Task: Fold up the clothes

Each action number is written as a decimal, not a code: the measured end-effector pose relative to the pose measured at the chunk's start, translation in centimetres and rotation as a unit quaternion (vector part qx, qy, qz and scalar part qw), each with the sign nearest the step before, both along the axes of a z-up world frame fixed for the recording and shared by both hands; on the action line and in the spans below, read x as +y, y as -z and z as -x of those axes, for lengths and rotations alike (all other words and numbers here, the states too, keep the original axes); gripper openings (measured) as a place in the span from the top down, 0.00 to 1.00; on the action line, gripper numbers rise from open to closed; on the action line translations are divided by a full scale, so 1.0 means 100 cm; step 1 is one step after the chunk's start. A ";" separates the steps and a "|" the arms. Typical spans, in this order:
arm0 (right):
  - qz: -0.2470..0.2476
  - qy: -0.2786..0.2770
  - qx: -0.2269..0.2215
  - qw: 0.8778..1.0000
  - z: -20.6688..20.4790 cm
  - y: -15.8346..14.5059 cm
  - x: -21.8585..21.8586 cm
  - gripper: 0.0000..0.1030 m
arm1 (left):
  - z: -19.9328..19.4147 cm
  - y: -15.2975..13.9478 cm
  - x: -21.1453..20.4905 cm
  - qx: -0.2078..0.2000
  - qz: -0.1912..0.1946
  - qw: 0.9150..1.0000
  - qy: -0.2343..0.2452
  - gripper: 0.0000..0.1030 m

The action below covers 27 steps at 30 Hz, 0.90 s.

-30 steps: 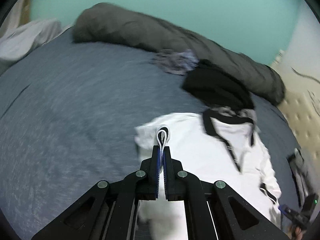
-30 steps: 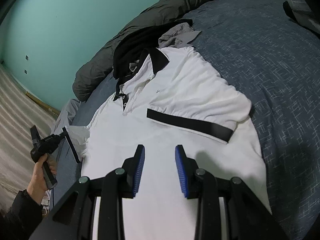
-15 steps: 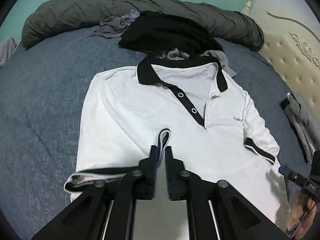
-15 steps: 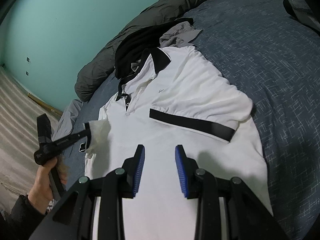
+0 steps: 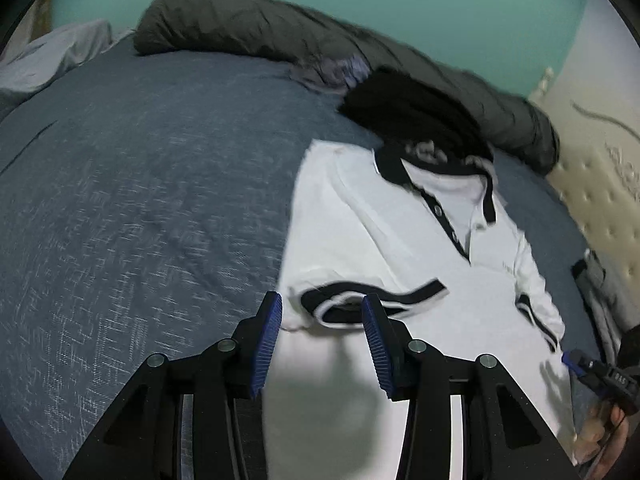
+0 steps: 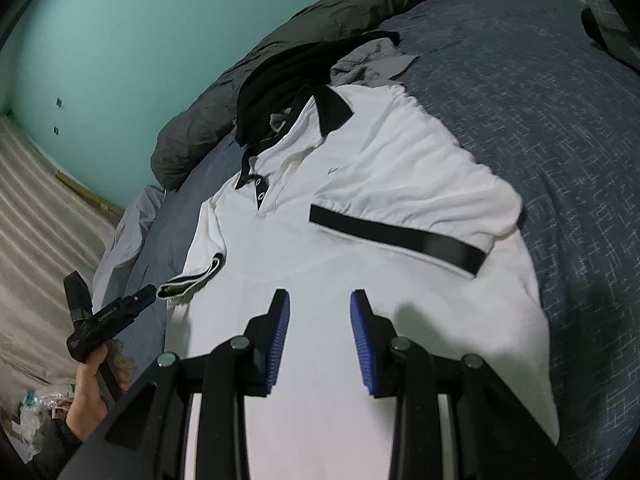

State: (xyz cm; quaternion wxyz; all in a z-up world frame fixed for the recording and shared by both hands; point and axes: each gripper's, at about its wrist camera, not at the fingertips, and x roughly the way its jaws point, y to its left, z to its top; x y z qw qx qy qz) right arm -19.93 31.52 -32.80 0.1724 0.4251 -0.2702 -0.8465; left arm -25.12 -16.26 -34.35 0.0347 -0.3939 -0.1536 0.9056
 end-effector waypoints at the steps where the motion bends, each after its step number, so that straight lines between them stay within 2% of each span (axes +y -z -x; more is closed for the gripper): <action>1: -0.003 -0.004 0.000 1.000 0.000 0.000 -0.003 0.70 | -0.002 0.001 -0.004 0.011 -0.006 1.000 -0.005 0.56; 6: -0.034 -0.021 -0.005 0.999 0.003 0.000 -0.020 0.70 | -0.009 0.009 -0.021 0.024 -0.041 0.998 -0.035 0.56; 10: -0.040 -0.036 -0.015 0.998 0.016 -0.003 -0.039 0.70 | -0.022 0.017 -0.027 0.022 -0.042 0.998 -0.036 0.56; 15: -0.035 -0.079 -0.051 0.995 0.055 -0.008 -0.090 0.69 | -0.026 0.027 -0.038 0.006 -0.052 0.998 -0.038 0.56; 17: -0.044 -0.091 -0.058 0.993 0.072 -0.012 -0.115 0.62 | -0.027 0.027 -0.045 0.006 -0.067 0.996 -0.050 0.56; 20: -0.032 -0.109 -0.063 0.992 0.098 -0.017 -0.152 0.58 | -0.028 0.030 -0.052 0.000 -0.069 0.996 -0.060 0.56; 24: -0.025 -0.113 -0.072 0.991 0.123 -0.018 -0.187 0.58 | -0.028 0.037 -0.061 -0.016 -0.068 0.995 -0.070 0.56; 27: -0.032 -0.094 -0.096 0.990 0.135 -0.009 -0.198 0.58 | -0.029 0.039 -0.067 -0.018 -0.083 0.994 -0.071 0.56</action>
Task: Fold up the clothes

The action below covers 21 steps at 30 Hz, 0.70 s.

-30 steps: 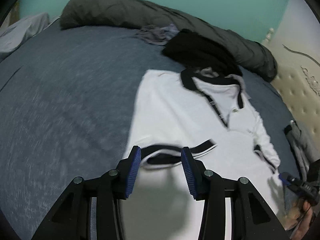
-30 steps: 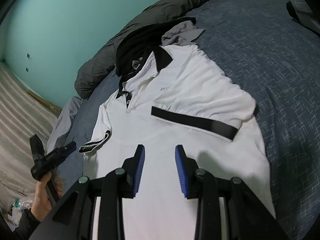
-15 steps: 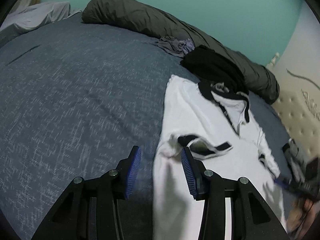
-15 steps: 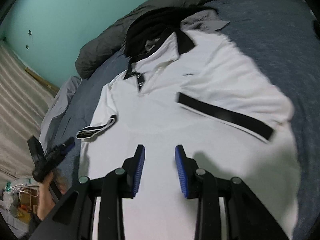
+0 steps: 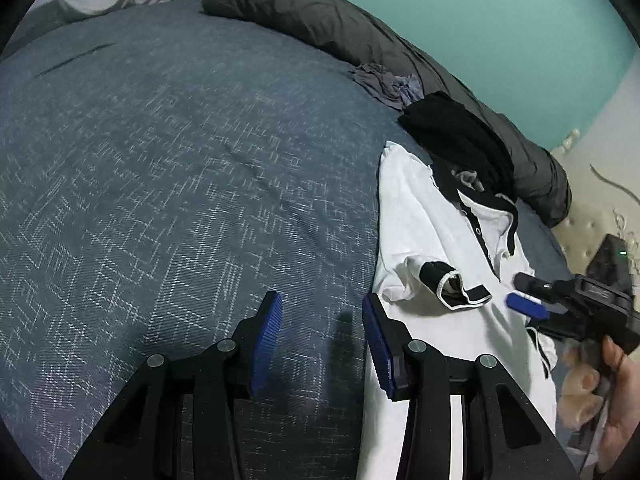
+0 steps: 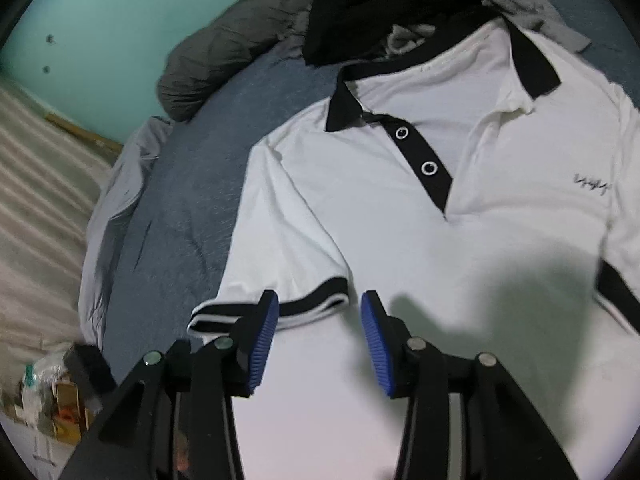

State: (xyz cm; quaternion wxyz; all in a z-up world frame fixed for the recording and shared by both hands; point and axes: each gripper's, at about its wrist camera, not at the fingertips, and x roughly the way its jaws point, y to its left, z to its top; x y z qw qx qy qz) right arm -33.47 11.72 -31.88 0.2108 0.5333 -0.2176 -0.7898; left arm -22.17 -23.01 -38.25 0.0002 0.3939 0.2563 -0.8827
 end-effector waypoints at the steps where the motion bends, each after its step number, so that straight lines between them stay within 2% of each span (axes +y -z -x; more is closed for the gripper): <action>1: -0.003 0.008 -0.009 1.000 0.003 0.004 -0.002 0.58 | -0.001 -0.001 -0.001 0.002 -0.002 1.000 0.000 0.56; 7: 0.005 0.031 -0.040 0.999 0.013 0.019 -0.011 0.58 | -0.006 -0.009 -0.007 0.012 -0.018 1.000 -0.003 0.56; 9: -0.003 0.028 -0.044 0.999 0.015 0.023 -0.016 0.58 | -0.006 -0.010 -0.005 0.012 -0.012 1.000 0.002 0.56; 10: -0.009 0.025 -0.044 0.999 0.015 0.024 -0.018 0.64 | -0.006 -0.010 -0.004 0.012 -0.009 1.000 0.005 0.56; 11: -0.012 0.020 -0.043 0.999 0.016 0.025 -0.020 0.83 | -0.006 -0.010 -0.003 0.013 -0.007 1.000 0.007 0.56; 12: -0.015 0.015 -0.041 0.999 0.017 0.025 -0.020 0.91 | -0.006 -0.010 -0.003 0.013 -0.009 1.000 0.008 0.56; 14: -0.023 0.019 -0.030 0.999 0.018 0.021 -0.015 0.96 | -0.005 -0.010 -0.003 0.013 -0.012 1.000 0.009 0.56; 17: -0.035 0.028 -0.008 0.999 0.020 0.012 -0.006 0.97 | -0.005 -0.009 -0.005 0.011 -0.014 1.000 0.008 0.56; 21: -0.086 0.007 0.016 0.996 0.025 0.009 -0.006 0.97 | -0.006 -0.009 -0.005 0.008 -0.014 1.000 0.007 0.56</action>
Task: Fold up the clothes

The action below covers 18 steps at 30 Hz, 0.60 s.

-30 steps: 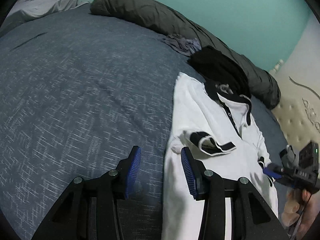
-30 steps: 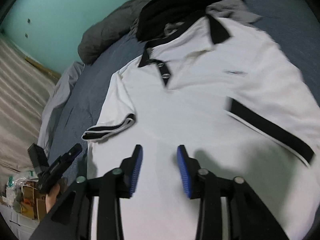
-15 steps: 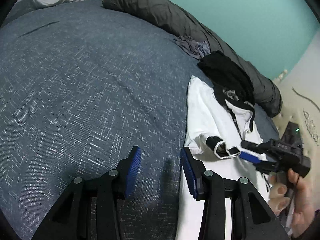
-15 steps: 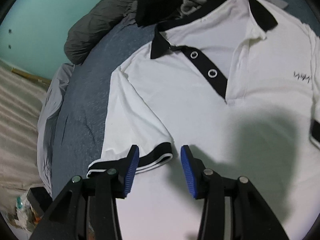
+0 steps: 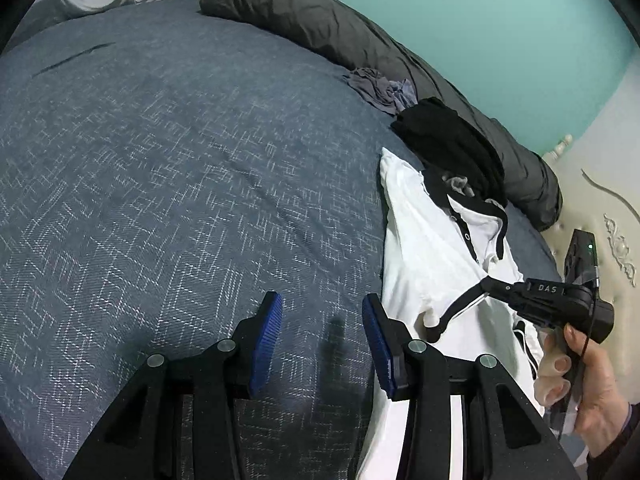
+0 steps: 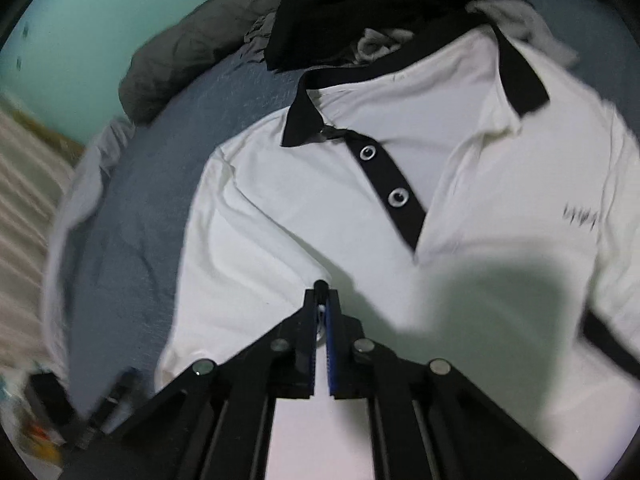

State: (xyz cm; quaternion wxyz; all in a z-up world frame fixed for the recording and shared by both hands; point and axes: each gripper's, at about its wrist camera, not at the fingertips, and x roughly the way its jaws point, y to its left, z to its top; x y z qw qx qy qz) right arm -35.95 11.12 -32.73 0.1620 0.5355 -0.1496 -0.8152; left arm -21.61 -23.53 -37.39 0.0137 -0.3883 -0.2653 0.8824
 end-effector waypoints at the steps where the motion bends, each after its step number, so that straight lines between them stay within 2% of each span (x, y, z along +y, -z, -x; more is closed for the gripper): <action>1: -0.013 -0.008 0.004 1.000 0.001 0.000 -0.002 0.94 | 0.000 0.000 0.000 0.000 0.001 1.000 0.000 0.56; 4: -0.035 -0.015 0.013 0.999 -0.001 -0.005 -0.006 0.90 | 0.000 0.000 0.001 -0.002 -0.001 1.000 0.004 0.56; 6: -0.036 -0.012 0.036 0.999 -0.005 -0.014 -0.007 0.75 | 0.001 0.002 0.003 -0.005 -0.004 1.000 0.008 0.56; 7: -0.032 -0.009 0.052 0.998 -0.008 -0.021 -0.007 0.64 | 0.001 0.002 0.004 -0.007 -0.005 1.000 0.010 0.56; 8: -0.027 -0.010 0.066 0.997 -0.011 -0.027 -0.009 0.62 | 0.002 0.002 0.005 -0.005 -0.007 1.000 0.015 0.56; 13: -0.031 -0.037 0.086 0.995 -0.016 -0.038 -0.027 0.62 | 0.005 -0.005 0.019 0.005 0.000 0.999 0.048 0.56; 18: -0.018 -0.043 0.078 0.996 -0.020 -0.038 -0.032 0.62 | 0.017 -0.006 0.045 -0.001 0.050 0.993 0.103 0.56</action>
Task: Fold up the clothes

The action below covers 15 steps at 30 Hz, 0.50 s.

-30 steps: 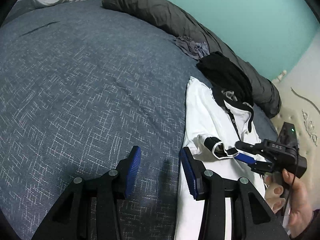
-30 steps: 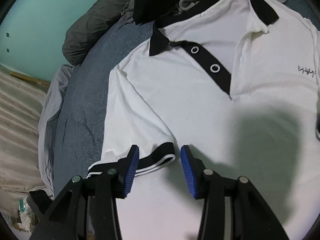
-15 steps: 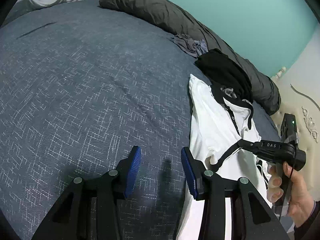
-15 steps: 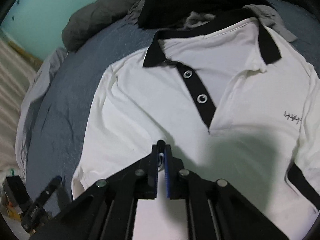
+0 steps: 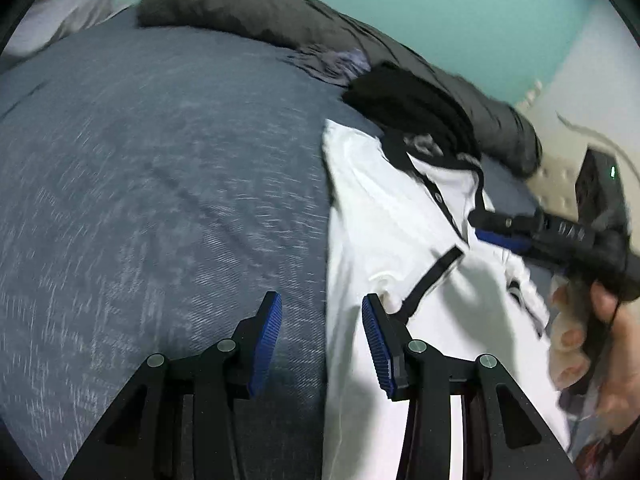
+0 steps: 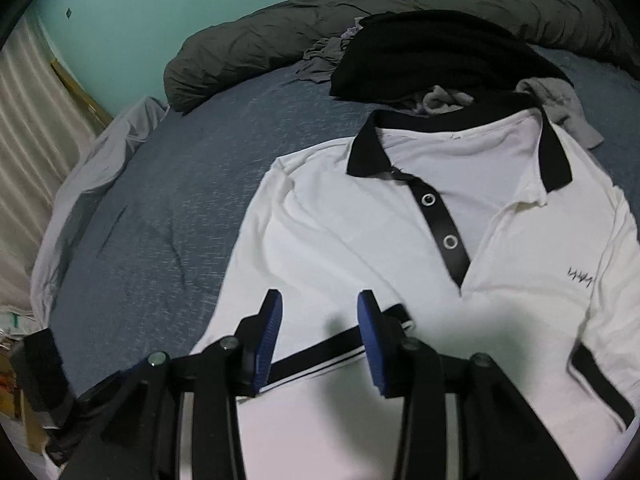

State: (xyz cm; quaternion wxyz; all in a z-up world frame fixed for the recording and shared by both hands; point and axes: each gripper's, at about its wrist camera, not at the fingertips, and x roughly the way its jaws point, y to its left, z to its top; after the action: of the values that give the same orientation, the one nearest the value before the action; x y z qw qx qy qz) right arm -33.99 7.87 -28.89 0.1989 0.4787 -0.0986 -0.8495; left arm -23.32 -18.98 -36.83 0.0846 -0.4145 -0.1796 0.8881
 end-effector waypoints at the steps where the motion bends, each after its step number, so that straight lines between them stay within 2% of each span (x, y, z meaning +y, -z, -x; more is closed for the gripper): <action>1: 0.002 -0.001 -0.003 1.000 -0.001 0.001 0.001 0.62 | 0.002 0.002 0.005 -0.002 0.007 1.000 0.011 0.56; 4: 0.006 -0.003 -0.013 1.000 -0.005 0.004 0.003 0.62 | 0.011 0.009 0.015 -0.004 0.031 0.999 0.026 0.56; 5: 0.007 -0.006 -0.017 1.000 -0.007 0.006 0.004 0.62 | 0.012 0.011 0.015 -0.004 0.028 0.999 0.027 0.58; 7: 0.010 -0.014 -0.022 1.000 -0.011 0.010 0.003 0.62 | 0.014 0.014 0.013 -0.003 0.017 0.999 0.030 0.75; 8: 0.011 -0.019 -0.023 0.999 -0.013 0.012 0.002 0.62 | 0.014 0.015 0.010 -0.002 0.009 1.000 0.027 0.88; 9: 0.011 -0.024 -0.025 0.999 -0.014 0.014 -0.001 0.62 | 0.014 0.016 0.007 -0.002 0.002 1.000 0.024 0.95; 15: 0.016 -0.060 -0.027 0.998 -0.024 0.021 -0.026 0.62 | 0.010 0.023 -0.016 -0.002 -0.061 0.998 -0.011 0.95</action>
State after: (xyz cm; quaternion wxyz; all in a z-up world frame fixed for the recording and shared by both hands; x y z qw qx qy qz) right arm -31.60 5.27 -31.01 0.2543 0.5033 -0.0890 -0.8210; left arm -24.29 -20.61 -39.09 0.0998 -0.4083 -0.2379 0.8756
